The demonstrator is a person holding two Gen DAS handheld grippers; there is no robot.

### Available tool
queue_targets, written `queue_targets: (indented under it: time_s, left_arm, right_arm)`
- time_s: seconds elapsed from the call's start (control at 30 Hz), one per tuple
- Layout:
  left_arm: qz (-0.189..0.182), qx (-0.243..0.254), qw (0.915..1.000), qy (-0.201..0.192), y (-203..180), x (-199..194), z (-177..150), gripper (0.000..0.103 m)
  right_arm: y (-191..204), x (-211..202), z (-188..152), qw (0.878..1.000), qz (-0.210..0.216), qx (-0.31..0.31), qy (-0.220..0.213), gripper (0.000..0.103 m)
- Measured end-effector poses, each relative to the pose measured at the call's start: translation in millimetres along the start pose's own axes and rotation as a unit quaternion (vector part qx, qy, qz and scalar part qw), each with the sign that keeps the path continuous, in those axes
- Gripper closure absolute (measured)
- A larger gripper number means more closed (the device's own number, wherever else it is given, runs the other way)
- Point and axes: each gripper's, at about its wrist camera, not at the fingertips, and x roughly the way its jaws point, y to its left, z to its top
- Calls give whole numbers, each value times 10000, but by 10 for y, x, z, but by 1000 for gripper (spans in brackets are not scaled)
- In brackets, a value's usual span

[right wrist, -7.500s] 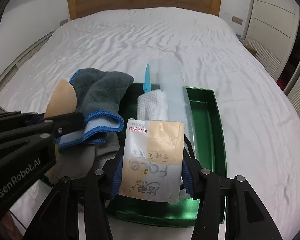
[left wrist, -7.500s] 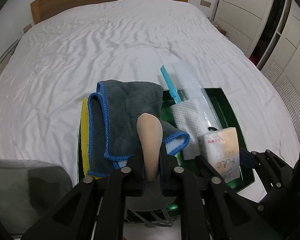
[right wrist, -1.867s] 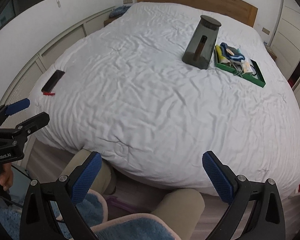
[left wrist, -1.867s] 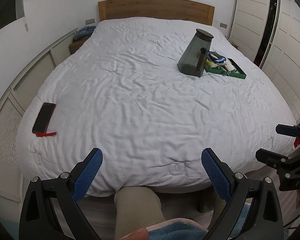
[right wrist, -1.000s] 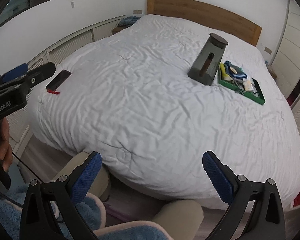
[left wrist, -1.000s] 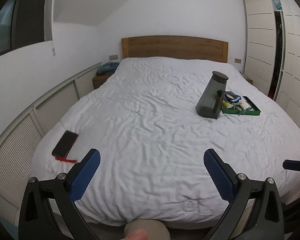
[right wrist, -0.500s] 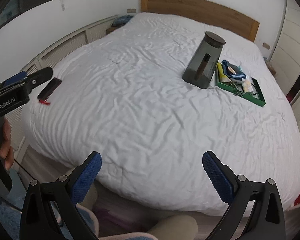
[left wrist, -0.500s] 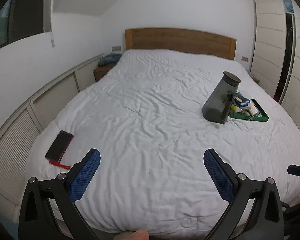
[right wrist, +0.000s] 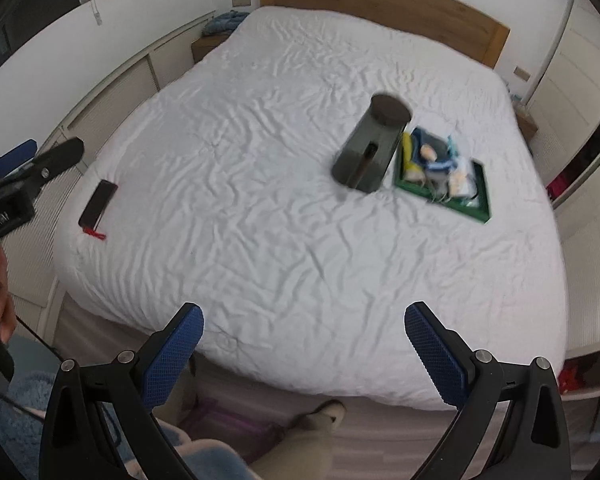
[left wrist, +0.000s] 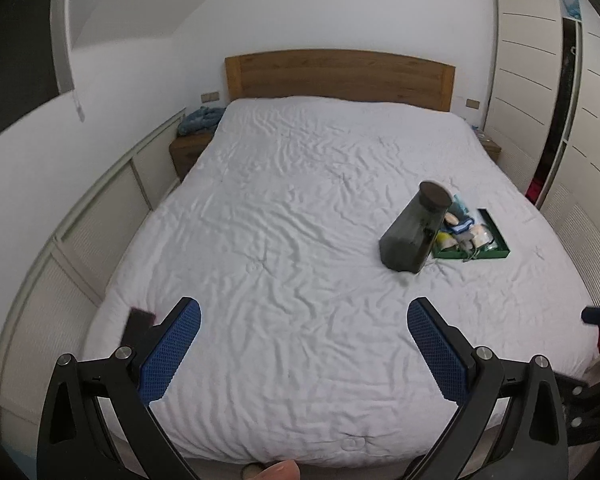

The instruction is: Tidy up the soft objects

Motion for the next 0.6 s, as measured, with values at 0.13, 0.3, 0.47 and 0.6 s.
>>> queue_targets:
  time_s: [0.13, 0.3, 0.47, 0.6]
  left_arm:
    - [-75, 150, 9997, -175, -39, -76, 206, 1]
    - [-124, 267, 9994, -177, -15, -26, 293, 1]
    - [-117, 250, 9996, -15, 32, 50, 304, 1]
    - [-127, 235, 9996, 137, 41, 110, 295, 1]
  right_arm:
    - [7, -249, 131, 9998, -77, -32, -187, 0]
    - [7, -301, 94, 9997, -106, 99, -206, 0]
    - [22, -284, 93, 9997, -90, 130, -193, 0]
    - [7, -203, 139, 9997, -38, 138, -220, 0]
